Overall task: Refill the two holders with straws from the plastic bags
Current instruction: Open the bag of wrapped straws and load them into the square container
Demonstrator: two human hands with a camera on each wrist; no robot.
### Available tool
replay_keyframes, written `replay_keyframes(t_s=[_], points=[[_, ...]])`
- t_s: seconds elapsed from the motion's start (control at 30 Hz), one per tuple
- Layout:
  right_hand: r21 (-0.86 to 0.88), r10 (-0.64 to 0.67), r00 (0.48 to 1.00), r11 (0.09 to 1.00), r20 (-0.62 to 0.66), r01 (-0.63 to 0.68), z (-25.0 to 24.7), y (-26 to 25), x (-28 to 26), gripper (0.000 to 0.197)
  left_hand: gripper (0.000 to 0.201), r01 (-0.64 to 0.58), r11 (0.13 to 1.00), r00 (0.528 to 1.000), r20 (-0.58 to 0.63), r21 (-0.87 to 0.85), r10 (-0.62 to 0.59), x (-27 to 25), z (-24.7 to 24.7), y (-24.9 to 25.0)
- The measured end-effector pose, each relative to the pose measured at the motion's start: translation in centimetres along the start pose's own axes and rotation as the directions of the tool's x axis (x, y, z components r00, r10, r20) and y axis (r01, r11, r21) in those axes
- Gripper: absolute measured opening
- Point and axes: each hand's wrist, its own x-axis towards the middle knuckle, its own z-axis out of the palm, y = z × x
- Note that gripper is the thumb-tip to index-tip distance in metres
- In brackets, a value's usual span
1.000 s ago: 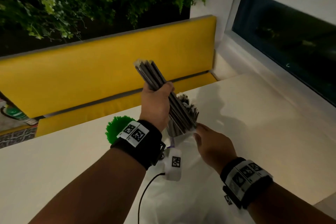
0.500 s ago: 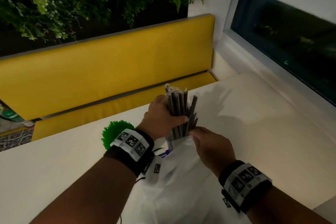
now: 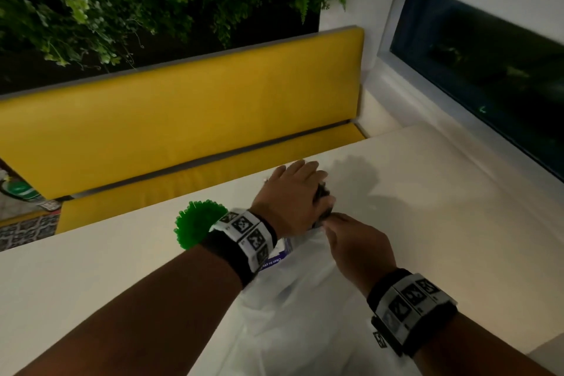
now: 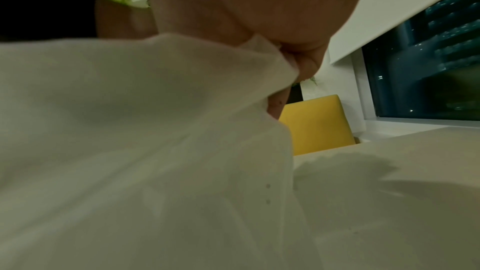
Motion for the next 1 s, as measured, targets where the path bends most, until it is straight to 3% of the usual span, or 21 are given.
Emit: replay_keyframes(t_s=[0.03,0.1,0.17,0.2,0.27,0.33,0.4,0.47,0.53,0.63,0.7,0.73,0.77,0.83,0.87,0.9,0.93,1.0], points=[[0.011,-0.001,1.000,1.000,-0.003,0.001,0.0,0.0,0.1,0.017,0.068,-0.004,0.999,0.999,-0.047,-0.052,0.002,0.0,-0.2,-0.1],[0.049,-0.011,1.000,0.999,-0.028,0.012,-0.1,-0.2,-0.1,0.016,0.072,-0.043,0.991,0.963,-0.271,-0.130,0.006,0.1,-1.5,1.0],[0.096,-0.029,0.993,0.995,-0.114,0.040,-0.6,-0.5,-0.3,0.007,0.069,-0.073,0.996,0.922,-0.385,-0.054,0.047,0.6,-2.2,2.8],[0.109,-0.030,0.987,0.993,-0.159,0.047,-0.8,-0.7,-0.4,0.005,0.066,-0.082,0.996,0.937,-0.338,0.042,0.091,0.7,-1.7,3.6],[0.101,-0.031,0.979,0.993,-0.203,0.052,-0.8,-0.7,-0.4,0.008,0.059,-0.086,0.975,0.992,-0.072,0.204,0.103,0.7,0.1,3.6],[0.084,-0.028,0.985,0.996,-0.169,0.042,-0.4,-0.5,-0.3,0.018,0.054,-0.091,0.954,0.993,0.101,0.287,0.064,0.6,1.4,2.2],[0.074,-0.020,0.987,0.997,-0.159,0.032,-0.2,-0.4,-0.2,0.012,0.053,-0.106,0.953,0.993,0.087,0.282,0.085,0.7,1.2,1.8],[0.090,-0.008,0.988,0.996,-0.153,0.022,-0.5,-0.6,-0.3,0.004,0.055,-0.049,0.979,0.997,-0.047,0.199,0.059,0.7,0.3,2.6],[0.102,-0.003,0.995,0.995,-0.098,0.013,-0.7,-0.6,-0.4,0.010,0.060,0.053,0.991,0.988,-0.149,0.123,-0.035,0.7,0.0,2.9],[0.064,-0.008,0.999,0.998,-0.047,0.011,-0.4,-0.4,-0.2,0.020,0.060,0.146,0.983,0.989,-0.007,0.107,-0.146,0.3,1.4,1.6],[0.067,-0.002,1.000,0.998,0.015,0.001,-0.5,-0.4,0.0,0.025,0.059,0.135,0.988,0.991,-0.022,0.075,-0.134,0.2,1.3,1.0],[0.092,0.010,0.998,0.996,0.059,-0.015,-0.6,-0.4,-0.1,0.027,0.059,0.121,0.992,0.988,-0.096,0.032,-0.118,-0.4,0.7,1.3],[0.129,0.023,0.995,0.991,0.095,-0.035,-0.8,-0.4,-0.2,0.029,0.055,0.082,0.996,0.966,-0.244,-0.038,-0.089,-1.4,-0.2,1.8],[0.167,0.048,0.992,0.984,0.115,-0.067,-1.3,-0.3,-1.0,0.036,0.036,-0.152,0.968,0.819,-0.574,-0.202,0.009,-4.5,-1.5,2.9],[0.184,0.052,0.994,0.980,0.101,-0.070,-1.7,-0.2,-1.5,0.042,0.023,-0.263,0.927,0.783,-0.621,-0.268,0.042,-6.5,-1.6,3.5],[0.211,0.048,0.995,0.975,0.091,-0.066,-2.1,-0.1,-2.1,0.050,0.013,-0.311,0.886,0.803,-0.593,-0.343,0.053,-8.4,-1.1,3.9],[0.245,0.046,0.995,0.967,0.091,-0.067,-2.3,0.1,-2.5,0.057,0.010,-0.285,0.860,0.868,-0.494,-0.423,0.045,-10.1,0.0,4.1],[0.305,0.080,0.988,0.945,0.135,-0.118,-2.8,0.2,-3.3,0.061,0.014,-0.098,0.836,0.972,-0.230,-0.540,-0.035,-12.3,3.2,4.4]])
